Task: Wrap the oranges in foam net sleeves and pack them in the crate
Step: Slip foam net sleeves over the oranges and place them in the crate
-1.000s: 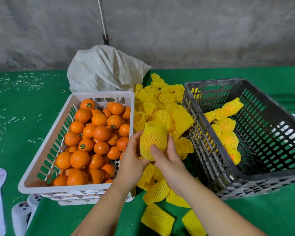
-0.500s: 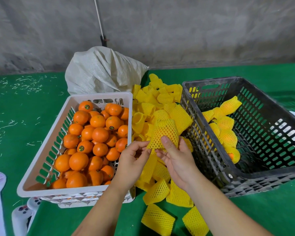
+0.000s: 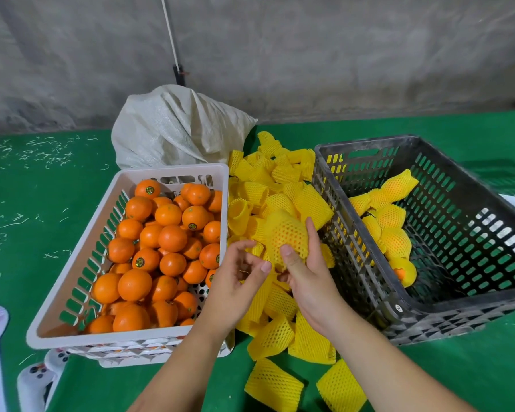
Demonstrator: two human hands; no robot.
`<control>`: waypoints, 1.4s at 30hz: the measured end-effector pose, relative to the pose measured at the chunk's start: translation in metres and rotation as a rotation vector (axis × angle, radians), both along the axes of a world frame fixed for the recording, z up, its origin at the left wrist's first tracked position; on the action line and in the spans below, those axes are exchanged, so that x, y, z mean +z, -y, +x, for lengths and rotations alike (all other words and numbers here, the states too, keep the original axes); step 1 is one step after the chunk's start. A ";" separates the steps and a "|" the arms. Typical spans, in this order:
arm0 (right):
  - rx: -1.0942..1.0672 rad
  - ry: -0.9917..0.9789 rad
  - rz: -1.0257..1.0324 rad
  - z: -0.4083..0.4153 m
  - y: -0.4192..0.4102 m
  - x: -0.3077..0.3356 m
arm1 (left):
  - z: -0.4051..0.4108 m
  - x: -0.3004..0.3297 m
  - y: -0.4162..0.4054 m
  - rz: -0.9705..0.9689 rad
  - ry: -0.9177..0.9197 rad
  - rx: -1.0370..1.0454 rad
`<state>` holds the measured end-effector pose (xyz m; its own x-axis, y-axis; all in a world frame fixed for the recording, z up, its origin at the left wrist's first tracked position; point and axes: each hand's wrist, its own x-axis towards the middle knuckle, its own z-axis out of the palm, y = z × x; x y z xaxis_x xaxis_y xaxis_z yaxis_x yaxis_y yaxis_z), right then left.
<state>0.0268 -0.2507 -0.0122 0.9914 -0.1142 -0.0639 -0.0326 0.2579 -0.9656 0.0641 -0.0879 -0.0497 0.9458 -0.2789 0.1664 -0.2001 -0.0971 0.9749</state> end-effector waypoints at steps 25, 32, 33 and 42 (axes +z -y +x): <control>-0.218 0.446 -0.539 -0.004 -0.005 0.002 | 0.002 0.010 0.003 -0.061 0.038 -0.046; -0.310 0.332 -0.352 0.003 -0.006 0.005 | -0.002 0.018 -0.004 -0.188 -0.160 -0.081; -0.342 0.305 -0.345 0.004 -0.006 0.004 | -0.002 0.018 -0.004 -0.168 -0.147 -0.119; -0.368 0.130 -0.221 0.007 -0.008 0.011 | 0.000 0.011 -0.002 -0.078 -0.112 -0.193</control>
<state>0.0338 -0.2430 -0.0016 0.8805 -0.4577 0.1237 0.1476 0.0167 -0.9889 0.0643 -0.0862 -0.0388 0.8898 -0.4472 0.0910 -0.0974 0.0088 0.9952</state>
